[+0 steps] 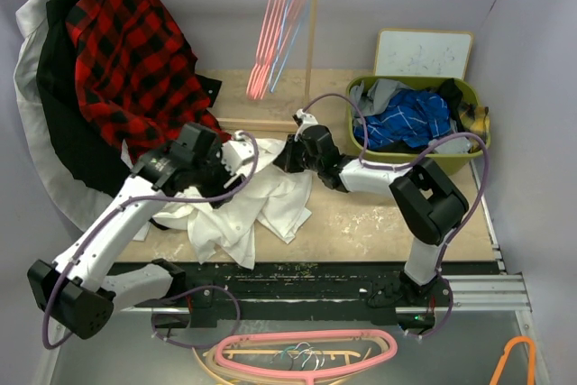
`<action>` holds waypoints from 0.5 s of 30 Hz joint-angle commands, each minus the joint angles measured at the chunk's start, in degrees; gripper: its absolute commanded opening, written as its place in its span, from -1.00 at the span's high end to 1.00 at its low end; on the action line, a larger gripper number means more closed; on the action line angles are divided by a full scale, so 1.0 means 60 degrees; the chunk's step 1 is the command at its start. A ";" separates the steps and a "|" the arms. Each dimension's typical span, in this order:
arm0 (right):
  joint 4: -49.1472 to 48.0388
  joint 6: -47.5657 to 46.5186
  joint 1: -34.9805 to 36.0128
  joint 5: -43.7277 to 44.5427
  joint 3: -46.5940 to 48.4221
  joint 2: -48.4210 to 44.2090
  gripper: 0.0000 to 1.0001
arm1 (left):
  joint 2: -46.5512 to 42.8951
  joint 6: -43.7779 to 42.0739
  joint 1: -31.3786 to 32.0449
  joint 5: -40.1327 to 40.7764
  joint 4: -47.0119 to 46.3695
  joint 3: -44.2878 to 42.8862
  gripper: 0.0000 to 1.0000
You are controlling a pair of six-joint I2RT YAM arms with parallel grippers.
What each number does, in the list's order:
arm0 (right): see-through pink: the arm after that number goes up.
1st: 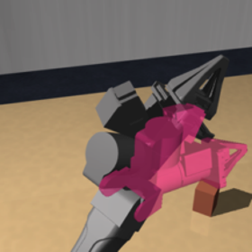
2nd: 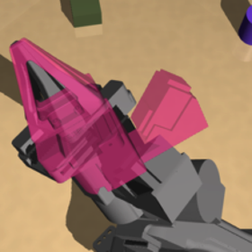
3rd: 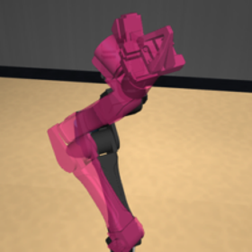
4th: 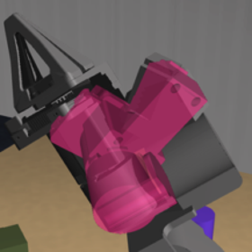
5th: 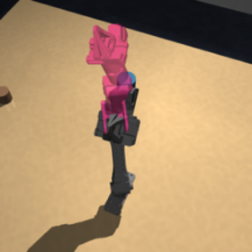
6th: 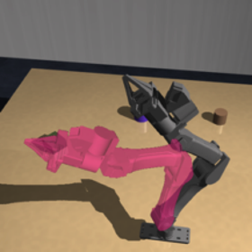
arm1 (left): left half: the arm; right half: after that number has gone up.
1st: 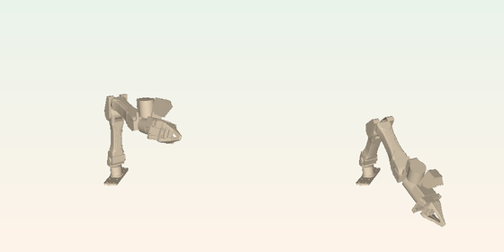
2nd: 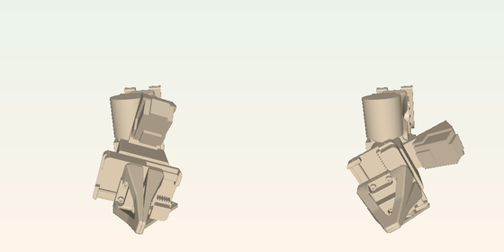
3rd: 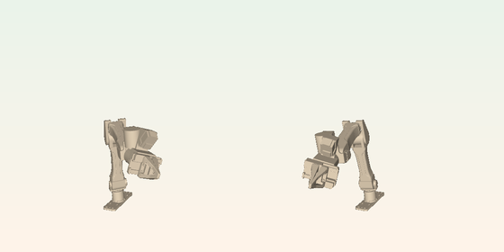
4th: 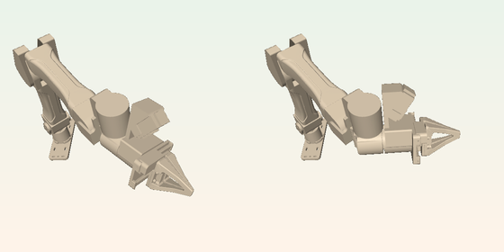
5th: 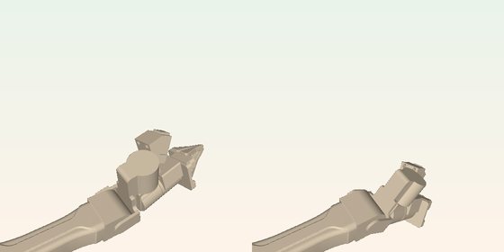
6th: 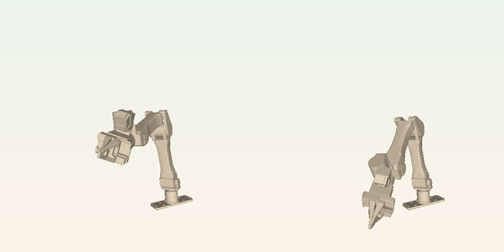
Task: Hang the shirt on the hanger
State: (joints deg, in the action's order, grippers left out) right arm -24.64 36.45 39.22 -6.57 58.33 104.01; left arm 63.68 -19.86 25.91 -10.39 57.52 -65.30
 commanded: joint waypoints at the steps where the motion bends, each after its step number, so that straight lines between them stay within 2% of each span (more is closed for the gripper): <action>1: -0.0340 0.0685 -0.0060 0.0244 -0.0454 -0.0588 1.00 | 0.0184 -0.0369 0.1044 0.1604 -0.1306 0.0871 -0.40; 3: -0.0692 0.0761 -0.0059 0.0275 -0.0596 -0.0686 1.00 | 0.0141 -0.0467 0.1169 0.2203 -0.1875 0.1383 -0.34; 5: -0.0889 0.0831 -0.0055 0.0312 -0.0607 -0.0649 1.00 | 0.0208 -0.0566 0.1217 0.2902 -0.2662 0.1876 -0.18; 9: -0.0646 0.0795 -0.0050 0.0292 -0.0388 -0.0577 1.00 | 0.0592 -0.0557 0.1243 0.4216 -0.3492 0.2138 0.11; 12: -0.0534 0.0753 -0.0059 0.0233 -0.0313 -0.0573 1.00 | 0.0680 -0.0422 0.1240 0.4736 -0.4012 0.2249 0.24; 15: -0.0282 0.0466 -0.0052 0.0376 -0.0195 -0.0582 1.00 | 0.0679 -0.0322 0.1237 0.5152 -0.4396 0.2233 0.63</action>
State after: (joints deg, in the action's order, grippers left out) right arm -26.63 40.36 39.18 -5.54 54.68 102.74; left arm 68.16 -22.52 33.15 13.41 38.74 -51.62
